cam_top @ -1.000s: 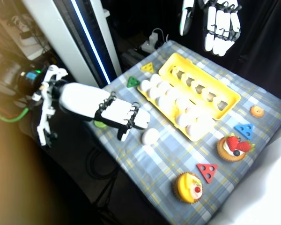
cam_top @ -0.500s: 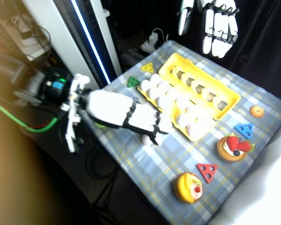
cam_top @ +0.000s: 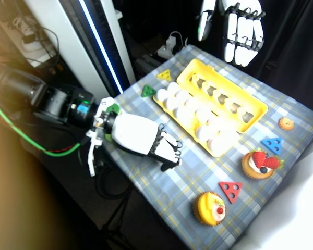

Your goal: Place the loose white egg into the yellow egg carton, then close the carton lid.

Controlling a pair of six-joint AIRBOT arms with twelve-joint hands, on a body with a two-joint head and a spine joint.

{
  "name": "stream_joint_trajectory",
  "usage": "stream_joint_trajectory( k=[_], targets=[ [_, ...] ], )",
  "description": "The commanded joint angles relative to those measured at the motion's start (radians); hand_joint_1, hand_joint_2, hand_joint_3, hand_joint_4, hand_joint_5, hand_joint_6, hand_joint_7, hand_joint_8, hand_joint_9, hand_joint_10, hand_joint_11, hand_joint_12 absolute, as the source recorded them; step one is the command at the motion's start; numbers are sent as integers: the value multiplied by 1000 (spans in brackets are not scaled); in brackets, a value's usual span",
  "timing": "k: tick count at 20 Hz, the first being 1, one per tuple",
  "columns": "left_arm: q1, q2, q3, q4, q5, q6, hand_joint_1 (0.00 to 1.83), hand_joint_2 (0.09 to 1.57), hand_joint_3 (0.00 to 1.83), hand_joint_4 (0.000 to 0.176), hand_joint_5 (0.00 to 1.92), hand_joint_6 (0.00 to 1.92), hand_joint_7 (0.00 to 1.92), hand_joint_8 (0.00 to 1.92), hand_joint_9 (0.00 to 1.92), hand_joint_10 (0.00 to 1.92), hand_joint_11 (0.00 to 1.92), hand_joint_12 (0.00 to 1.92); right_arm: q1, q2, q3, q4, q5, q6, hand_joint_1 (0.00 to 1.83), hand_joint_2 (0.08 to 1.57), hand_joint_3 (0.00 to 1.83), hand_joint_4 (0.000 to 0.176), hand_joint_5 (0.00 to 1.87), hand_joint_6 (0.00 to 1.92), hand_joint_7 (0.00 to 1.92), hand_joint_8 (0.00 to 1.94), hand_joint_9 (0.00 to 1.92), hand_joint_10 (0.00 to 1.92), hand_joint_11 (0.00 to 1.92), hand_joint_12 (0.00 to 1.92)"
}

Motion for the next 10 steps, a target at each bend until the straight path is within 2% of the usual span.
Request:
stream_joint_trajectory(
  k=[1,2,3,4,7,8,9,10],
  targets=[
    [-6,-4,5,-21,-115,-4,305,1387,0,4,249,13,232,11,238,18,0,1037,23,13,-7,-11,119,-7,1134,1296,3,0,591,1524,759,1486,799,1569,777,1855],
    [-6,-4,5,-21,-114,-4,316,1384,0,3,250,10,233,7,238,16,0,1062,30,29,-22,-11,138,-7,1139,1295,3,0,592,1516,766,1499,833,1607,824,1852],
    [-6,-4,5,-21,-114,-4,357,1372,0,2,255,10,238,6,245,17,0,1075,36,45,-43,-22,163,-7,1137,1303,6,0,582,1501,743,1567,787,1712,791,1907],
    [-6,-4,5,-21,-113,-4,357,1373,0,5,251,6,238,4,248,16,0,1085,42,54,-56,-36,176,-7,1116,1308,9,0,582,1549,721,1549,703,1754,663,1918],
    [-4,-5,9,-29,-107,-4,357,1377,1,1,283,8,266,4,283,21,0,1195,78,65,-96,-110,200,-7,1092,1324,18,0,544,1641,692,1551,659,1776,638,1921],
    [-2,-10,12,-33,-104,-4,348,1386,3,16,265,3,243,1,264,11,0,1165,88,61,-100,-124,203,-7,1096,1337,22,0,499,1631,689,1615,660,1761,627,1921],
    [0,-15,14,-33,-98,-4,349,1386,1,13,275,6,257,5,280,15,0,1197,96,55,-97,-132,203,-7,1121,1349,19,0,462,1580,690,1693,689,1766,668,1921],
    [1,-15,15,-33,-92,-4,317,1393,2,22,257,3,254,2,272,10,0,1159,103,45,-91,-136,202,-7,1088,1365,20,0,476,1604,634,1752,626,1872,680,1921]
  ],
)
